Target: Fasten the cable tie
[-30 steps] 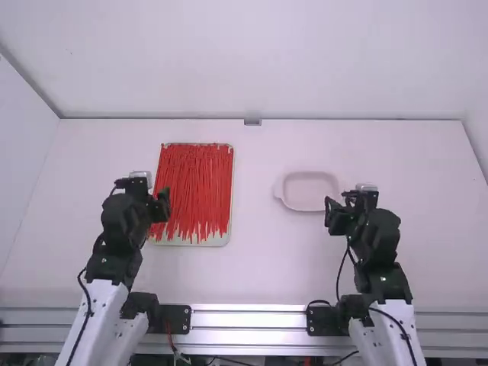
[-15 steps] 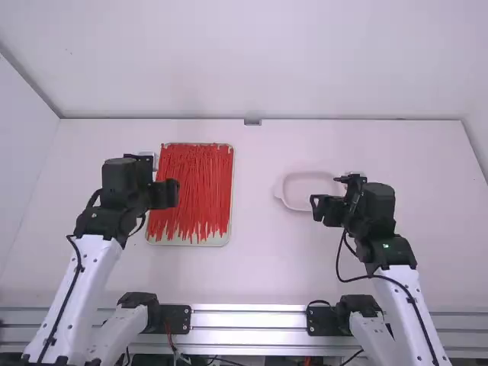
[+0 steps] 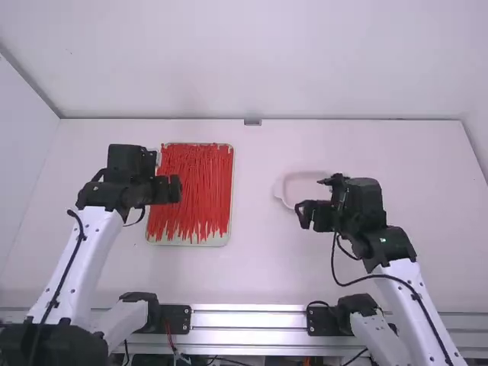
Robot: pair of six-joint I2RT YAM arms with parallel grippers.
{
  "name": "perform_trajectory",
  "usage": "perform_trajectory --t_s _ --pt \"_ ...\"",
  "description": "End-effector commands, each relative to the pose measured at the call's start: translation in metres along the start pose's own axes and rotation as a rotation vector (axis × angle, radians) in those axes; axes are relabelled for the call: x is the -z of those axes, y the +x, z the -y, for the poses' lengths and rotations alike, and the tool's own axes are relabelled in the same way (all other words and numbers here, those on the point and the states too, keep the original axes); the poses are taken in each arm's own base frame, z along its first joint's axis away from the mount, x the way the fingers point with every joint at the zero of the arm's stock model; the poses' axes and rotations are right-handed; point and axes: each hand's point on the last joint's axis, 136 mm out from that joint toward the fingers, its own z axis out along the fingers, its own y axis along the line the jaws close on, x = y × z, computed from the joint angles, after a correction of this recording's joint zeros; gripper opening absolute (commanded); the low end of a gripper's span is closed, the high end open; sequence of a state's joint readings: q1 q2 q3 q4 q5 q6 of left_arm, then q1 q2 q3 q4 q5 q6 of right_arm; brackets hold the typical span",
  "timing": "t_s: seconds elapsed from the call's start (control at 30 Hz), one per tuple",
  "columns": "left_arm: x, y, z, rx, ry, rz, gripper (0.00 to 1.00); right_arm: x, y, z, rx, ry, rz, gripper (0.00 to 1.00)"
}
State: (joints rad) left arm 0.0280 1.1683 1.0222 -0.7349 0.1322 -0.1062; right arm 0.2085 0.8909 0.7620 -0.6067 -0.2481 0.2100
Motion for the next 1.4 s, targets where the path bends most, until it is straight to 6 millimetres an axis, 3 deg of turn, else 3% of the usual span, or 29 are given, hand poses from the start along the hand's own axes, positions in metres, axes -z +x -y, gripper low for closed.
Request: perform_trajectory --t_s 0.0,0.4,0.73,0.9,1.0,1.27,1.37 --pt "-0.003 -0.006 -0.001 -0.001 0.005 -0.001 0.99 0.007 -0.022 0.009 0.056 0.107 0.041 0.98" --pt "-0.058 0.001 -0.009 0.009 0.008 -0.032 0.99 -0.023 -0.037 0.038 0.044 0.224 -0.096 0.98" --pt "-0.078 -0.02 -0.01 0.028 0.01 -0.009 0.99 -0.022 -0.053 0.005 0.112 0.161 -0.081 0.98" --pt "-0.092 -0.037 -0.006 0.044 0.031 -0.042 0.99 -0.021 -0.063 -0.017 0.142 0.096 -0.066 0.98" --pt "-0.104 -0.062 -0.007 0.044 0.017 -0.07 0.99 -0.024 -0.071 -0.027 0.155 0.071 -0.067 0.98" --pt "-0.116 -0.108 -0.004 0.013 0.025 -0.017 0.99 -0.038 -0.075 -0.033 0.165 0.06 -0.092 0.98" --pt "-0.125 -0.116 -0.004 0.007 0.028 0.013 0.99 -0.043 -0.072 -0.035 0.161 0.042 -0.108 0.98"
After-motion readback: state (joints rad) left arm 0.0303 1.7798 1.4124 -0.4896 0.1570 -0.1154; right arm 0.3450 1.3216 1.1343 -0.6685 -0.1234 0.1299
